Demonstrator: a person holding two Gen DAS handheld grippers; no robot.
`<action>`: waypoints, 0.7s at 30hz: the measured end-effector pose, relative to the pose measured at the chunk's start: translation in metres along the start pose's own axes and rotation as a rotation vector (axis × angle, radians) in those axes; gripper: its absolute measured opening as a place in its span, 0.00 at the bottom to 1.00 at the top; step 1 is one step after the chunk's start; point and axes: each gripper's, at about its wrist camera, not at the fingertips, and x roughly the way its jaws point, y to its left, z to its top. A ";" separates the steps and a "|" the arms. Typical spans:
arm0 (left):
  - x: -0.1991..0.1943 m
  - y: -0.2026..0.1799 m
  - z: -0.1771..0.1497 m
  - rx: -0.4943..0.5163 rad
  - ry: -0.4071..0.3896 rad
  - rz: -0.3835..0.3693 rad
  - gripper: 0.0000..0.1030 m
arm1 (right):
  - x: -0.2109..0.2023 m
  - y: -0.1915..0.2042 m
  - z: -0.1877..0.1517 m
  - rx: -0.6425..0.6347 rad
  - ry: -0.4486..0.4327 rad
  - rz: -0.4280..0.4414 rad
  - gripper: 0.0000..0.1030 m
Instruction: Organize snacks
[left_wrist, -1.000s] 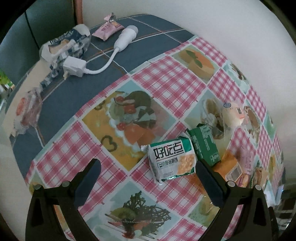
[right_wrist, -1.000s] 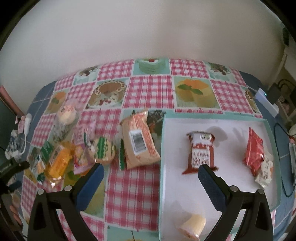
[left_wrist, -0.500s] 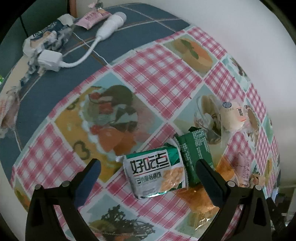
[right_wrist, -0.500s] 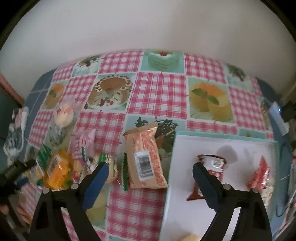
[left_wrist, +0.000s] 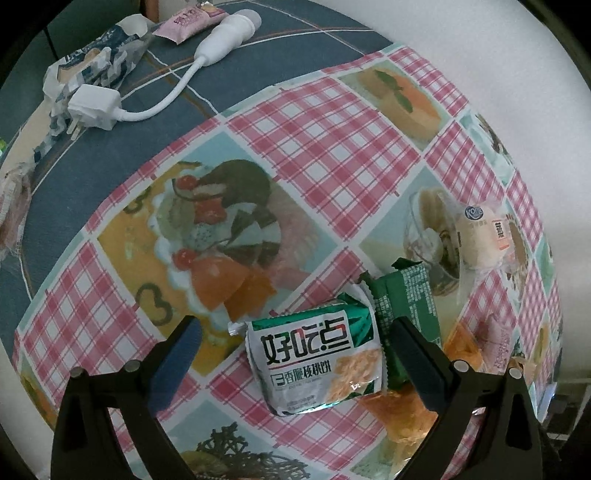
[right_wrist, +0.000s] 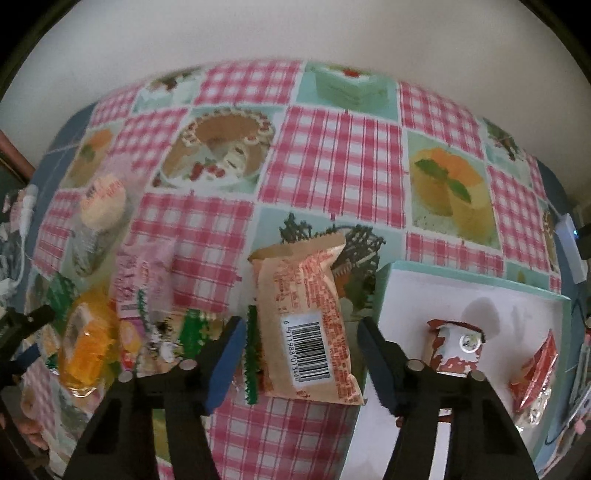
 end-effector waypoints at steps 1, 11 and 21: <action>0.000 -0.001 -0.001 -0.001 0.001 -0.001 0.98 | 0.004 0.000 0.000 -0.001 0.010 -0.002 0.56; -0.007 -0.002 -0.005 0.002 0.008 0.012 0.92 | 0.016 0.004 0.000 -0.018 0.016 -0.028 0.48; -0.005 0.005 -0.003 0.026 -0.002 0.062 0.78 | 0.015 0.005 -0.002 -0.022 0.015 -0.034 0.48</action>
